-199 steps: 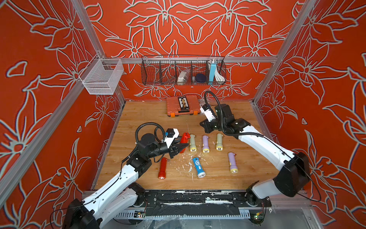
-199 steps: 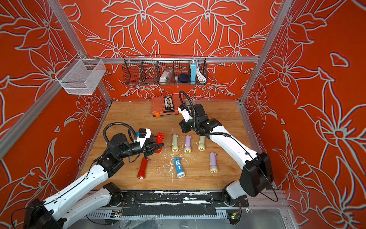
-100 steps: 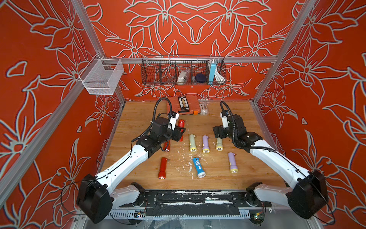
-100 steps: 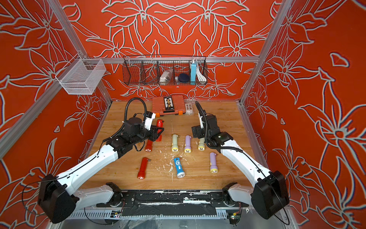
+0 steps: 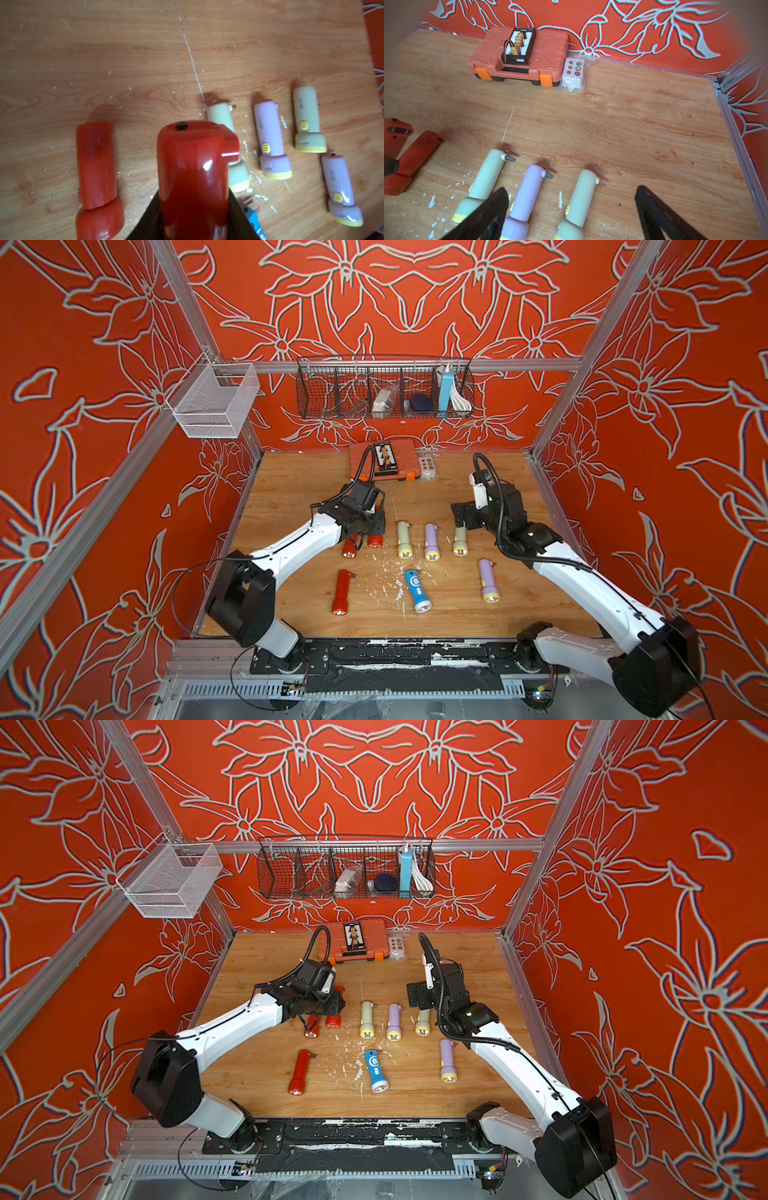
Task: Close the plug at the bottom of the flashlight
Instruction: Place the flashlight at the center of the board.
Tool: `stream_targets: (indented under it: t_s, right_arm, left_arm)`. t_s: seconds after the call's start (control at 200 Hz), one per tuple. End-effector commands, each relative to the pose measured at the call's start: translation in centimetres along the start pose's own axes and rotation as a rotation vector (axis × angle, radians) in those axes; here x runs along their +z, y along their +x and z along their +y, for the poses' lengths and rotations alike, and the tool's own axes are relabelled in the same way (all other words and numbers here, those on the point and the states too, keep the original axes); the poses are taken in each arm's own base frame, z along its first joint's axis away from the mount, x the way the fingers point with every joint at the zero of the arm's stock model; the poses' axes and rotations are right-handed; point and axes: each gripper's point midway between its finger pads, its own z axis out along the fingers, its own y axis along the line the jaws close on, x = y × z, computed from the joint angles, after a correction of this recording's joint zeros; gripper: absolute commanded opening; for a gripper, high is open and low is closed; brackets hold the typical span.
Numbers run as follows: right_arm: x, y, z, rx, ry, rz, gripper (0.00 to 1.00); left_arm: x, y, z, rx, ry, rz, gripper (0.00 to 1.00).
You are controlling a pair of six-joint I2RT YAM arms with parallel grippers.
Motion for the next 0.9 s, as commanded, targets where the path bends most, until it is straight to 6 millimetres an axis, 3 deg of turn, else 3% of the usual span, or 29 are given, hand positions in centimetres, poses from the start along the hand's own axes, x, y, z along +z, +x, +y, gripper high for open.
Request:
stream_targets:
  t_s: [0.0,0.335,0.696,0.821,0.896]
  right_arm:
    - [0.2,-0.2,0.3,0.010,-0.022,-0.014,0.98]
    - [0.0,-0.1,0.0,0.009,-0.013,-0.013,0.98]
    - [0.3,0.1,0.1,0.020,-0.028,-0.013,0.98]
    - [0.4,0.1,0.4,0.024,-0.048,-0.015,0.98]
    - [0.3,0.1,0.3,0.027,-0.045,-0.019,0.98]
  left_arm:
    - [1.6,0.1,0.8,-0.011,-0.080,0.054,0.00]
    - [6.7,2.2,1.3,-0.027,-0.112,0.199,0.00]
    - [8.3,4.2,2.5,-0.053,-0.139,0.279,0.04]
    - [8.4,4.5,3.0,-0.061,-0.148,0.289,0.16]
    - [8.3,4.6,3.3,-0.070,-0.153,0.289,0.29]
